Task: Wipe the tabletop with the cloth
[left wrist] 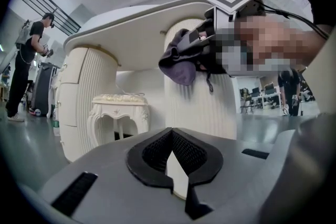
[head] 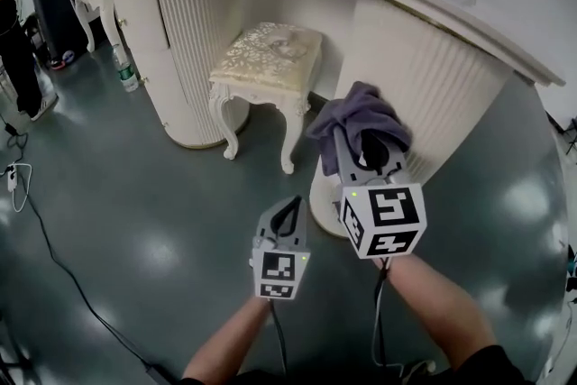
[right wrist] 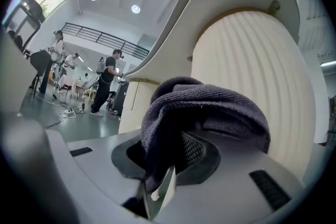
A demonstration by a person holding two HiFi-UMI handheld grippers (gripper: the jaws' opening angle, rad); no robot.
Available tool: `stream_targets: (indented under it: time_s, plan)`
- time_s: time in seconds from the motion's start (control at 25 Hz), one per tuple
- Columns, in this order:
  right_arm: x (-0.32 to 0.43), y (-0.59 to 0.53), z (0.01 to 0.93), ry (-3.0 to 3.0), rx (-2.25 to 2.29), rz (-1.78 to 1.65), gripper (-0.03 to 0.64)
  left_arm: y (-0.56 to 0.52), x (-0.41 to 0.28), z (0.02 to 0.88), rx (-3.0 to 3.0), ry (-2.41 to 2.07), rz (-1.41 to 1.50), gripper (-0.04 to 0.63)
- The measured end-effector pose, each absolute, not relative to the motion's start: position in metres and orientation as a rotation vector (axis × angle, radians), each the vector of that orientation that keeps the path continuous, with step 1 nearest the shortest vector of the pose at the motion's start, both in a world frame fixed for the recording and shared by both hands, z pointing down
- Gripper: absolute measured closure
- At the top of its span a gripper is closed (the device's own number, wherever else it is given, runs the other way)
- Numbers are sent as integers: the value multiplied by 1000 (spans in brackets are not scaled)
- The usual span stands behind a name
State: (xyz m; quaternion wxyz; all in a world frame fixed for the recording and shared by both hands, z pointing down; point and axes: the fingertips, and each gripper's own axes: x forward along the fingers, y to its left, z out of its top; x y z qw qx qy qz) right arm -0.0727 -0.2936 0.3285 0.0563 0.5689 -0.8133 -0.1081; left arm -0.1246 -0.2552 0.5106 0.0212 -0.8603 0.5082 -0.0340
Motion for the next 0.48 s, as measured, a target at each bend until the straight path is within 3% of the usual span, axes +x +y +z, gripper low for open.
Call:
stream_targets:
  time_s: [0.48]
  plan:
    - [-68, -297, 433, -2463, 1678, -199, 543, -244, -109, 582, -2737, 1510, -227, 588]
